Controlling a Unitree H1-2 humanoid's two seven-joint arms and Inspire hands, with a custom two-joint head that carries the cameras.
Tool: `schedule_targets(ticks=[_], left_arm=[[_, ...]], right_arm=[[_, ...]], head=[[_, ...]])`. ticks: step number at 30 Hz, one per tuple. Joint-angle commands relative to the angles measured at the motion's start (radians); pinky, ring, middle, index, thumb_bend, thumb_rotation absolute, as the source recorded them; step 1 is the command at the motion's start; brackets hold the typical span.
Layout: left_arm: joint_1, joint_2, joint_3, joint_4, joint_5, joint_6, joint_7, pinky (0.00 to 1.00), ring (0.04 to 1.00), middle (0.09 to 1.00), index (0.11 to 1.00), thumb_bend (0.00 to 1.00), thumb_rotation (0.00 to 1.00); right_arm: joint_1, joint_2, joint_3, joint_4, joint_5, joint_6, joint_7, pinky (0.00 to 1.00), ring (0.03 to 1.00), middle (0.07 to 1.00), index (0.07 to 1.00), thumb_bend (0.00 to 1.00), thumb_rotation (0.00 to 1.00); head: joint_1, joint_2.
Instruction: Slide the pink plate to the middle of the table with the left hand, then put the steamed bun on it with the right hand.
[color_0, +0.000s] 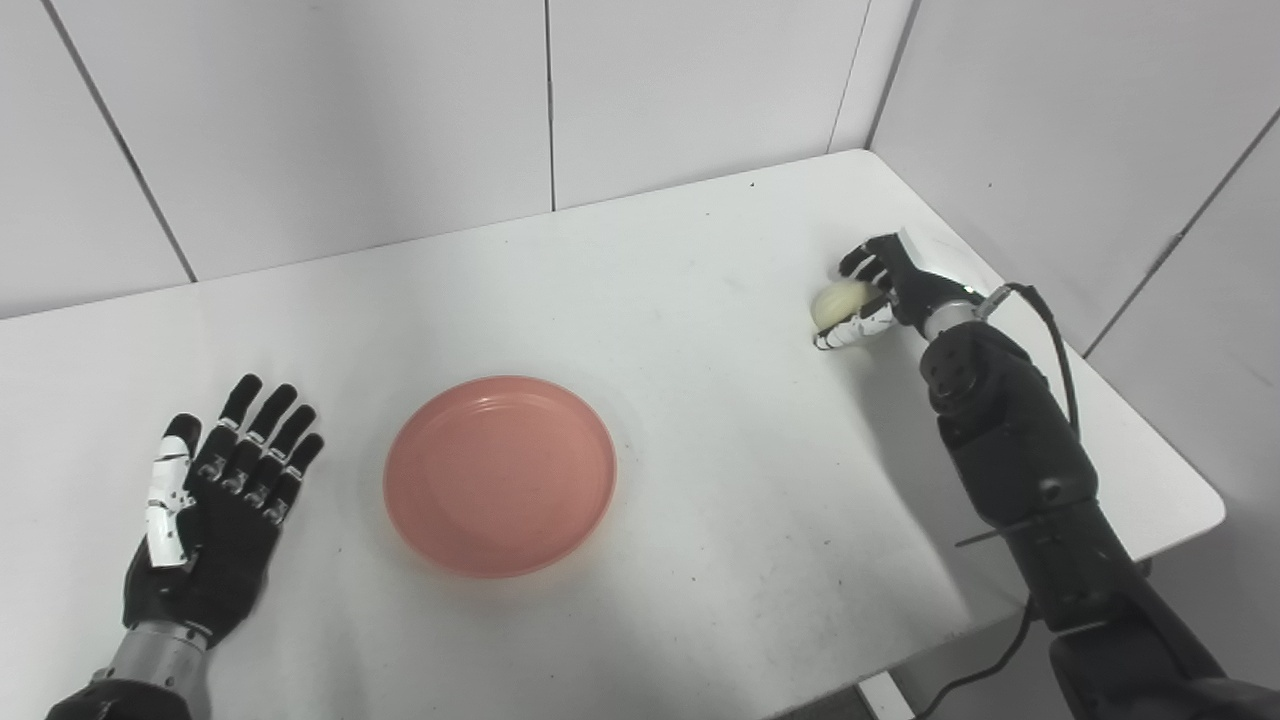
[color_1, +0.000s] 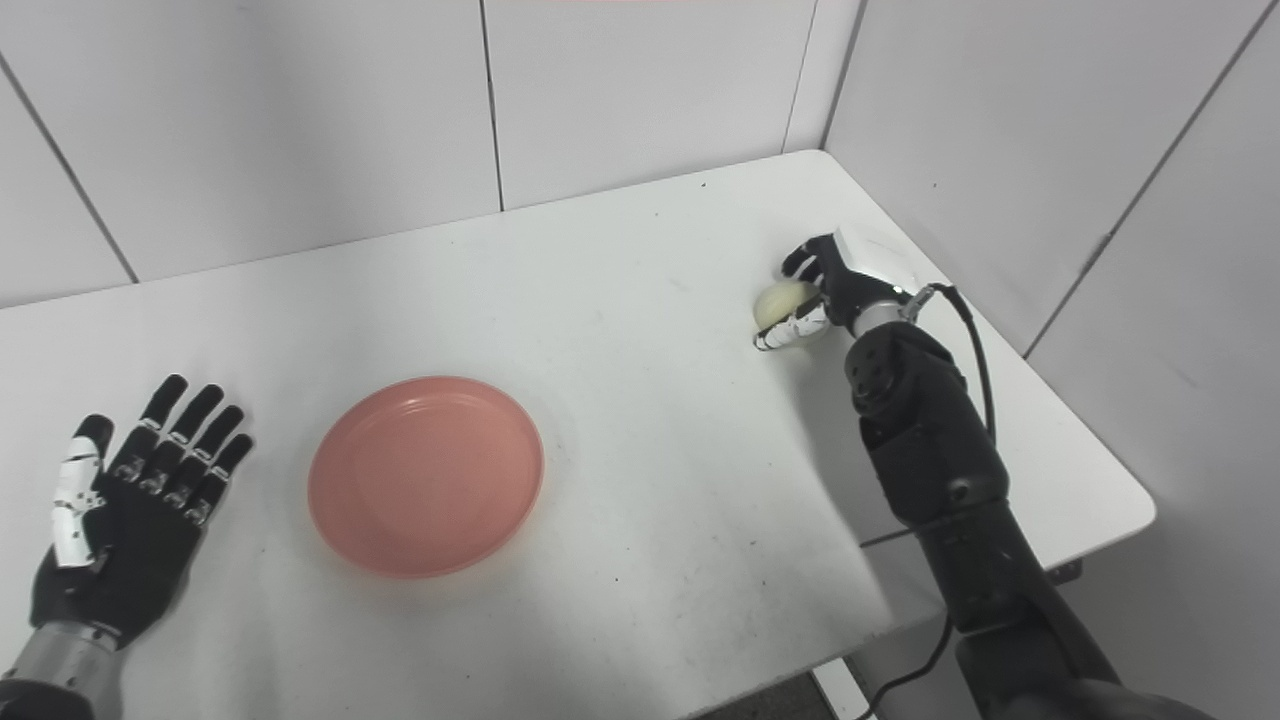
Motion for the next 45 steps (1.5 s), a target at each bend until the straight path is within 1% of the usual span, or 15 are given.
schedule_targets(ticks=[1, 6, 10, 14, 16, 21, 24, 25, 27, 28, 31, 35, 38, 41, 45], left_arm=[[0.02, 0.015, -0.001, 0.027, 0.011, 0.037, 0.017, 1.0, 0.967, 0.96, 0.973, 0.46, 1.0], [0.019, 0.012, -0.003, 0.025, 0.011, 0.039, 0.02, 1.0, 0.97, 0.964, 0.976, 0.46, 1.0], [0.02, 0.013, -0.008, 0.023, 0.017, 0.035, 0.02, 1.0, 0.964, 0.956, 0.968, 0.47, 1.0], [0.023, 0.01, -0.012, 0.026, 0.018, 0.033, 0.019, 1.0, 0.967, 0.962, 0.975, 0.47, 1.0], [0.027, 0.005, -0.016, 0.018, 0.023, 0.034, 0.026, 0.99, 0.962, 0.959, 0.971, 0.48, 1.0], [0.041, -0.013, -0.037, -0.009, 0.046, 0.032, 0.048, 0.99, 0.969, 0.963, 0.967, 0.48, 1.0], [0.051, -0.028, -0.048, -0.028, 0.055, 0.035, 0.064, 1.0, 0.978, 0.97, 0.974, 0.47, 1.0], [0.055, -0.031, -0.052, -0.032, 0.058, 0.035, 0.069, 1.0, 0.983, 0.974, 0.978, 0.46, 1.0], [0.064, -0.042, -0.061, -0.046, 0.072, 0.039, 0.091, 1.0, 0.983, 0.974, 0.977, 0.46, 1.0], [0.067, -0.047, -0.064, -0.051, 0.076, 0.04, 0.098, 1.0, 0.983, 0.974, 0.977, 0.46, 1.0], [0.076, -0.062, -0.076, -0.064, 0.095, 0.039, 0.12, 1.0, 0.983, 0.975, 0.979, 0.46, 1.0], [0.083, -0.079, -0.091, -0.075, 0.112, 0.035, 0.134, 1.0, 0.979, 0.971, 0.983, 0.47, 1.0], [0.082, -0.091, -0.1, -0.073, 0.126, 0.026, 0.143, 1.0, 0.982, 0.968, 0.987, 0.47, 1.0], [0.079, -0.101, -0.107, -0.064, 0.135, 0.017, 0.15, 1.0, 0.981, 0.972, 0.99, 0.46, 1.0], [0.076, -0.117, -0.117, -0.054, 0.151, 0.005, 0.158, 1.0, 0.987, 0.981, 0.995, 0.46, 1.0]], right_arm=[[-0.025, -0.021, 0.019, 0.03, 0.017, -0.039, -0.047, 0.41, 0.466, 0.518, 0.49, 0.51, 0.12], [-0.037, -0.033, 0.052, 0.048, 0.053, -0.029, -0.076, 0.41, 0.473, 0.52, 0.489, 0.5, 0.12], [-0.036, -0.048, 0.066, 0.047, 0.086, -0.04, -0.089, 0.41, 0.474, 0.524, 0.489, 0.5, 0.12], [-0.038, -0.065, 0.081, 0.03, 0.1, -0.015, -0.075, 0.42, 0.483, 0.527, 0.489, 0.5, 0.12], [-0.031, -0.073, 0.085, -0.001, 0.107, -0.016, -0.073, 0.42, 0.479, 0.522, 0.489, 0.5, 0.12], [-0.013, -0.087, 0.081, -0.088, 0.13, -0.015, -0.057, 0.42, 0.475, 0.52, 0.489, 0.5, 0.12], [-0.009, -0.106, 0.086, -0.162, 0.127, 0.008, -0.013, 0.43, 0.481, 0.526, 0.489, 0.5, 0.12], [-0.01, -0.111, 0.086, -0.188, 0.129, 0.01, 0.0, 0.43, 0.483, 0.531, 0.489, 0.5, 0.12], [-0.02, -0.116, 0.09, -0.241, 0.132, -0.001, 0.018, 0.41, 0.473, 0.528, 0.489, 0.5, 0.12], [-0.023, -0.117, 0.092, -0.255, 0.132, -0.006, 0.022, 0.39, 0.461, 0.521, 0.488, 0.5, 0.12], [-0.04, -0.11, 0.11, -0.326, 0.111, 0.029, 0.048, 0.39, 0.453, 0.509, 0.488, 0.5, 0.12], [-0.065, -0.103, 0.139, -0.409, 0.091, 0.056, 0.087, 0.37, 0.429, 0.495, 0.488, 0.5, 0.11], [-0.098, -0.083, 0.181, -0.481, 0.058, 0.101, 0.13, 0.38, 0.433, 0.503, 0.489, 0.5, 0.12], [-0.123, -0.059, 0.2, -0.512, 0.063, 0.101, 0.152, 0.37, 0.427, 0.502, 0.489, 0.5, 0.11], [-0.157, -0.031, 0.229, -0.516, 0.07, 0.085, 0.18, 0.36, 0.417, 0.503, 0.489, 0.5, 0.12]], head=[[0.001, -0.001], [0.006, -0.001], [0.011, -0.002], [0.036, -0.003], [0.051, -0.002], [0.12, 0.0], [0.167, 0.001], [0.167, 0.001], [0.208, 0.004], [0.212, 0.005], [0.247, 0.007], [0.288, 0.013], [0.316, 0.017], [0.344, 0.019], [0.385, 0.025]])
